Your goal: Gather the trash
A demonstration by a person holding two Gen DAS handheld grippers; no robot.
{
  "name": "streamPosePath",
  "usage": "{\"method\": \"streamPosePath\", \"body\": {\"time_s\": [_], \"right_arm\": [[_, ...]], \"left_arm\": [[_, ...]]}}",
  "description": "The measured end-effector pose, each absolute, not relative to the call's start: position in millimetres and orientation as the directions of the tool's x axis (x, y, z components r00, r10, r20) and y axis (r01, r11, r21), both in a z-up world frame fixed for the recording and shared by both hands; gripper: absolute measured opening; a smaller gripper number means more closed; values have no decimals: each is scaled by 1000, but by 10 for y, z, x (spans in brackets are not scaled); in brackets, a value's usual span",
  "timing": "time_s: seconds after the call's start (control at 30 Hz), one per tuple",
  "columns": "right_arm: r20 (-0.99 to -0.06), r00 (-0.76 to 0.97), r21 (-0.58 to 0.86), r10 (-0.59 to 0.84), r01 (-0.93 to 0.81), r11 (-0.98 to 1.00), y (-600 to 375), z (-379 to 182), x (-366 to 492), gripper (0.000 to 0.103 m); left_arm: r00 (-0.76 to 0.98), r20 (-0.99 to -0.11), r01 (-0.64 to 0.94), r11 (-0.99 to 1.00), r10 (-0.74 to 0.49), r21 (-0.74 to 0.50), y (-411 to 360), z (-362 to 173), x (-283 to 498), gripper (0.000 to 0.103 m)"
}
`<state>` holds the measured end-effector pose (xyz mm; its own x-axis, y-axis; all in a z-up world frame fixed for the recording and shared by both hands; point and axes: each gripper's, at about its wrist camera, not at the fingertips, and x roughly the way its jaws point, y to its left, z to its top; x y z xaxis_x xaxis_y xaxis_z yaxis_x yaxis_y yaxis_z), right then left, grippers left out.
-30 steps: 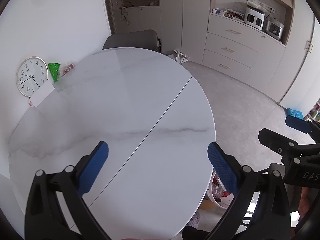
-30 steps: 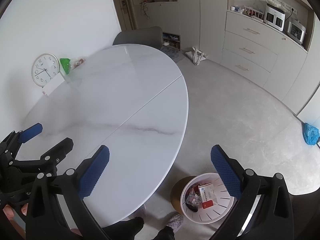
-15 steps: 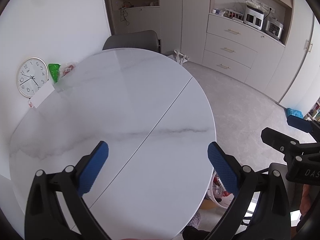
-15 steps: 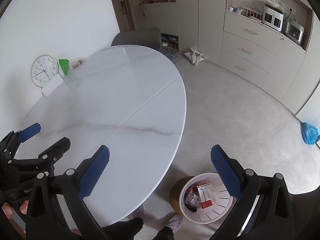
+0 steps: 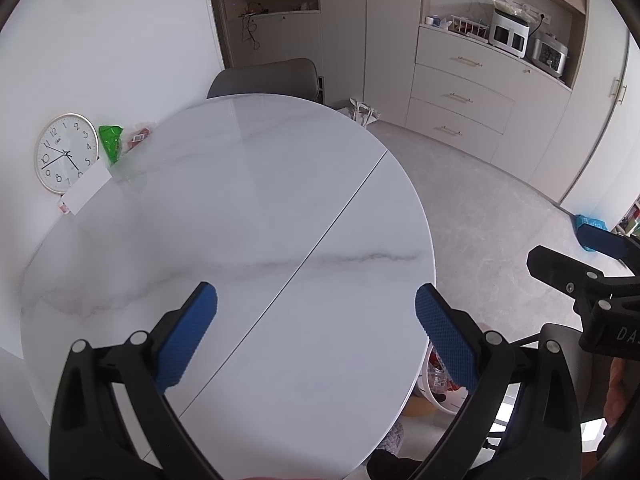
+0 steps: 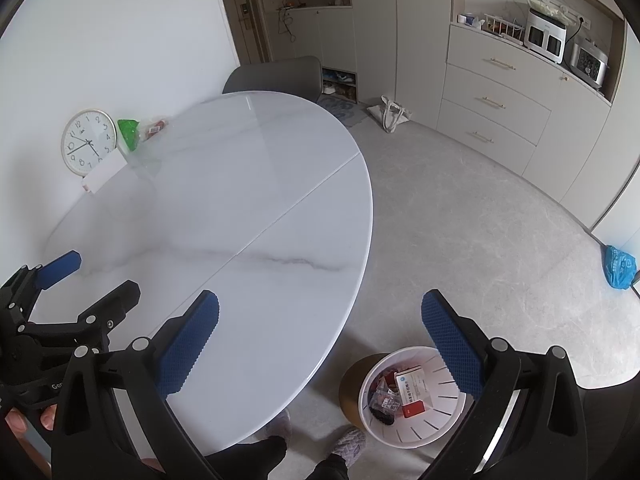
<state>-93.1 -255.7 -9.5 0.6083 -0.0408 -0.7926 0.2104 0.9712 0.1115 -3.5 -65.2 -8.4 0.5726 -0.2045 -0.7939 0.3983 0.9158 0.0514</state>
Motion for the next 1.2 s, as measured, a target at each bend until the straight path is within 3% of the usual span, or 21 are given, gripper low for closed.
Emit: {"method": "streamPosePath", "body": {"time_s": [1.2], "right_arm": [[-787,616,106,-43,203,973,-2526,-76,-947,101]], "left_arm": [[572,-792,406,913,-211,50,-665,-57,-75,95]]}}
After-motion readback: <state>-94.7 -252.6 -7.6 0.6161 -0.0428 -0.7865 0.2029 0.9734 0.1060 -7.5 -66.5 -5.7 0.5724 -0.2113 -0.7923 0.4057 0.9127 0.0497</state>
